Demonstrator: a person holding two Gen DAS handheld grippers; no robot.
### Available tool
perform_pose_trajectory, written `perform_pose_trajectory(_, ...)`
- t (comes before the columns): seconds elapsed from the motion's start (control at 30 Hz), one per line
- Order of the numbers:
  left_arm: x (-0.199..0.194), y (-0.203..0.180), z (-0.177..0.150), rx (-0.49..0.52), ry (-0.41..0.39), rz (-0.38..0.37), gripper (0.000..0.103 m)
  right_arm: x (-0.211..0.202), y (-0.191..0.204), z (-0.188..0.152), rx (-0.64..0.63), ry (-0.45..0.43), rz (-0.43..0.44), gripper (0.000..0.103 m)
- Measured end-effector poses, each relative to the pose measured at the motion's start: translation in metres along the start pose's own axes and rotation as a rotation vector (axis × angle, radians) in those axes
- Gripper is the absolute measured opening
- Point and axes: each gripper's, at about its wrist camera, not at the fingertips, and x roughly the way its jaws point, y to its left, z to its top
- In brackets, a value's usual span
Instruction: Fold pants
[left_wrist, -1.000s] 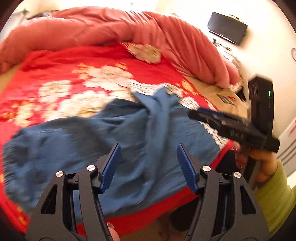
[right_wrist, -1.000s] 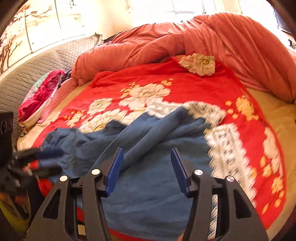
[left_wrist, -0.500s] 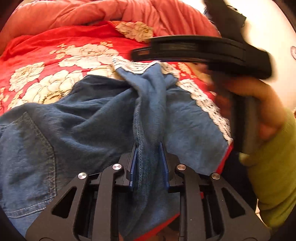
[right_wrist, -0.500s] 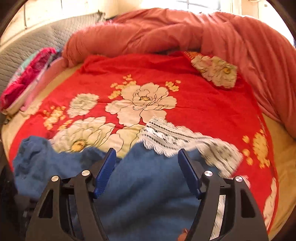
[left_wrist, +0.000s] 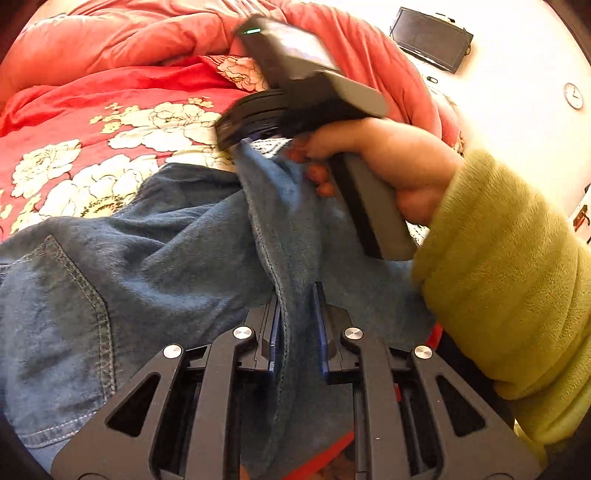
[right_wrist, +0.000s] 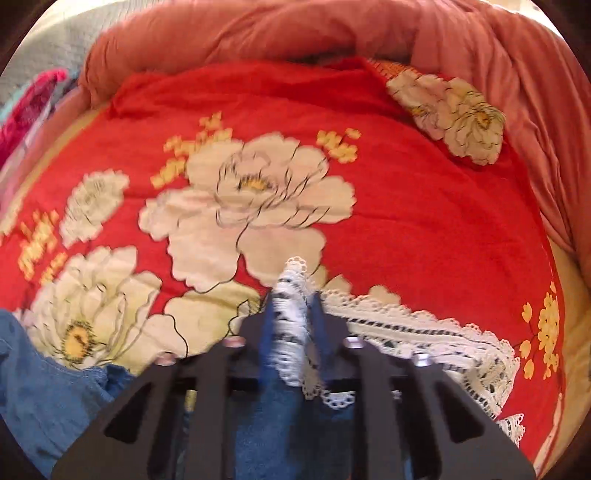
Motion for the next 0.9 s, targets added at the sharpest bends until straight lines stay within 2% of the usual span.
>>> perform_pose_trajectory(0.2, -0.007, 0.006, -0.001, -0.018, -0.027, 0.016, 0.010, -0.060, -0.042, -0.019, 0.156, -0.133, 0.072, 0.008)
perform_pose_trajectory(0.3, -0.008, 0.002, -0.001, 0.005, -0.035, 0.031, 0.010, -0.101, -0.070, -0.043, 0.253, -0.202, 0.088, 0.008)
perform_pose_trajectory(0.43, -0.010, -0.001, -0.001, 0.035, -0.044, 0.041, 0.008, -0.153, -0.103, -0.091, 0.382, -0.273, 0.081, 0.008)
perform_pose_trajectory(0.53, -0.017, -0.001, 0.000, 0.049, -0.068, 0.037, 0.007, -0.176, -0.121, -0.130, 0.481, -0.288, 0.103, 0.008)
perform_pose_trajectory(0.7, -0.027, -0.002, 0.000, 0.084, -0.086, 0.024, 0.007, -0.194, -0.129, -0.184, 0.599, -0.280, 0.152, 0.008)
perform_pose_trajectory(0.9, -0.028, -0.011, -0.003, 0.136, -0.072, 0.000, 0.007, -0.195, -0.129, -0.221, 0.638, -0.218, 0.154, 0.008)
